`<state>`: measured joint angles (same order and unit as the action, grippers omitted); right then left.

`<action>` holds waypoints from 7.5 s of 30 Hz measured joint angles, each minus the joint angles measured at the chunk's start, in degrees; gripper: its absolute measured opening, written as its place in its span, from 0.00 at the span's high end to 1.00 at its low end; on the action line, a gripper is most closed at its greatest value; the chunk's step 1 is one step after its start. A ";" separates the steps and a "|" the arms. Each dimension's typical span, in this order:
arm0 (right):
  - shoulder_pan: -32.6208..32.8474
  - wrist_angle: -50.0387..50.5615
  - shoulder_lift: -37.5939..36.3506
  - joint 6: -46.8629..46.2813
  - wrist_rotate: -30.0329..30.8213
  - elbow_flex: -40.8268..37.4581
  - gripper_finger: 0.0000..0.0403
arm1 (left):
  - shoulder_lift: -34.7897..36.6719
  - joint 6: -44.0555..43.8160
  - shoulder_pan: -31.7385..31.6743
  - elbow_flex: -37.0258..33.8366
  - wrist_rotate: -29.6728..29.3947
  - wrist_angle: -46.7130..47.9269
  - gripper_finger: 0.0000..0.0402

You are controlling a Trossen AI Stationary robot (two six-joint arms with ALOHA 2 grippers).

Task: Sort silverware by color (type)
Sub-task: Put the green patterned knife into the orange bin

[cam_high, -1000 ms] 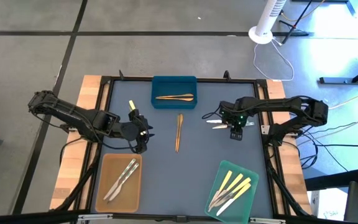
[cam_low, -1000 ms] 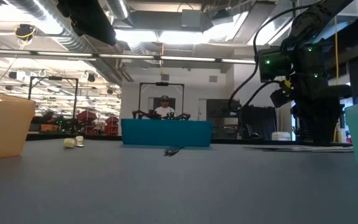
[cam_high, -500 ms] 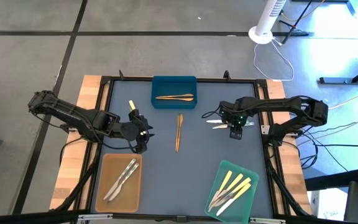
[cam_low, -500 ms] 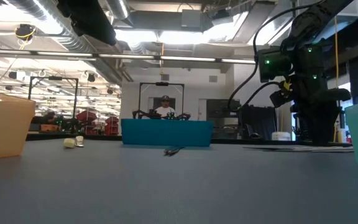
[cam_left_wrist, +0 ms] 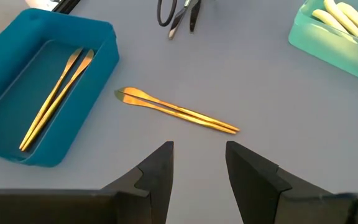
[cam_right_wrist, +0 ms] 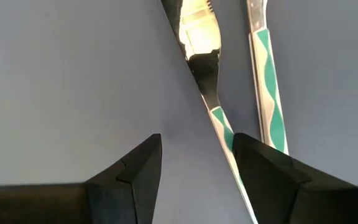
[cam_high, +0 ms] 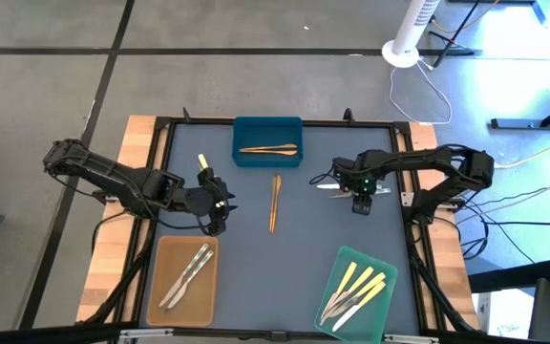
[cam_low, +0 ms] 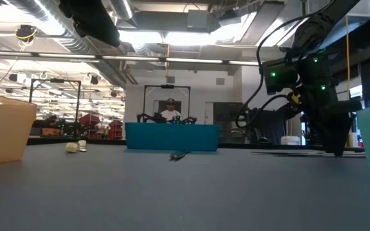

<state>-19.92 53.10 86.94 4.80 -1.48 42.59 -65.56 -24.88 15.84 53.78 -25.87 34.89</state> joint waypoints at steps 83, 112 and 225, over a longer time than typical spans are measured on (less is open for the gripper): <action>0.61 -0.16 4.61 0.66 -3.15 5.29 1.00 | -0.01 -0.04 0.02 0.00 0.00 0.02 0.65; 21.16 -3.94 4.50 7.22 12.29 16.97 1.00 | -0.02 -0.15 -1.81 0.00 -0.04 -0.02 0.65; 41.24 -33.57 4.52 69.47 18.23 23.41 0.98 | -31.45 -49.35 -9.43 0.17 13.30 -55.53 0.91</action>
<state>21.32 19.53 91.46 74.27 16.75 66.00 -97.01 -74.24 6.41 53.95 -12.57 -20.64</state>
